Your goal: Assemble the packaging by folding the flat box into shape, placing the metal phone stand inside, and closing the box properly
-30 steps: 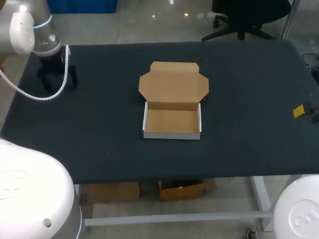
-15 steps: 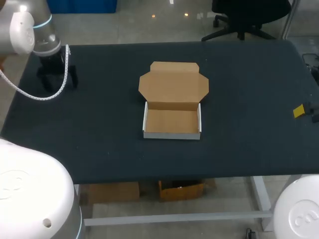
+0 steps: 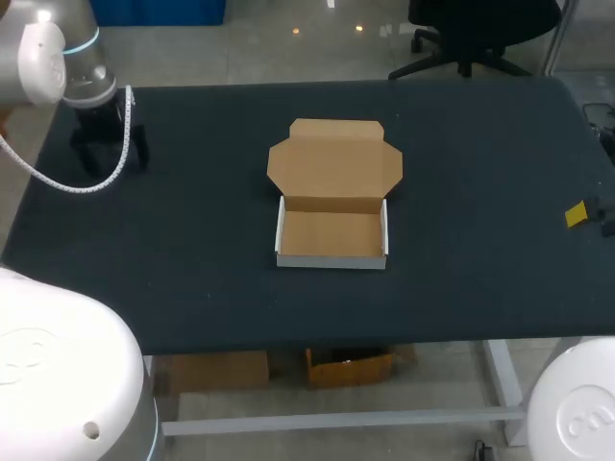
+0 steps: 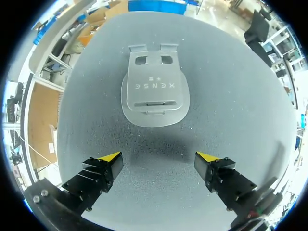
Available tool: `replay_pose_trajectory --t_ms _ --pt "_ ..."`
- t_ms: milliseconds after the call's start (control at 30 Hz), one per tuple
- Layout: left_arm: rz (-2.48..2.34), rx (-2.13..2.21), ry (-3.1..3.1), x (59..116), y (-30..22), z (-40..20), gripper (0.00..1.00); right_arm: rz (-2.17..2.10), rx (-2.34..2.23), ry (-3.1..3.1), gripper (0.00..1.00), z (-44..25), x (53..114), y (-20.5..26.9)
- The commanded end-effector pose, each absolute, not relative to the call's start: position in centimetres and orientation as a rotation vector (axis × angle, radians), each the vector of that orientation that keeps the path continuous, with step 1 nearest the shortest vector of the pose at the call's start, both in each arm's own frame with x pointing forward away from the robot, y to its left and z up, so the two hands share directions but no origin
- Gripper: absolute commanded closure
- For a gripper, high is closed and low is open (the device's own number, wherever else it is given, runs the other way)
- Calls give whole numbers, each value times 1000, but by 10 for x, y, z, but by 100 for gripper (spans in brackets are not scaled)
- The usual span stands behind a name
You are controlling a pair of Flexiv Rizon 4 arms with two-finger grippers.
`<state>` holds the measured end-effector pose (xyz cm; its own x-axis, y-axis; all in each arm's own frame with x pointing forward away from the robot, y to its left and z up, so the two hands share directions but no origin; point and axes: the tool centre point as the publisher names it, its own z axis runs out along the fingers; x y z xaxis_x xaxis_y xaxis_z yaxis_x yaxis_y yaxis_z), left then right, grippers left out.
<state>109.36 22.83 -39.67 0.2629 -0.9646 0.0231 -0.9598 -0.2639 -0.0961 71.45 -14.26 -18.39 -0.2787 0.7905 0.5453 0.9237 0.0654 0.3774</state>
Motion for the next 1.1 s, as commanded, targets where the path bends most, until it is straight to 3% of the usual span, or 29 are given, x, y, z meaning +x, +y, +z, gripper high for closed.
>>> replay_pose_trajectory --t_ms 33,1100 --pt "-108 -2440 1866 1095 228 -396 0 -1008 -1753 -2140 0 -182 713 -143" --pt "-119 -2420 1842 1123 235 -399 0 -1008 -1753 -2140 0 -182 713 -143"
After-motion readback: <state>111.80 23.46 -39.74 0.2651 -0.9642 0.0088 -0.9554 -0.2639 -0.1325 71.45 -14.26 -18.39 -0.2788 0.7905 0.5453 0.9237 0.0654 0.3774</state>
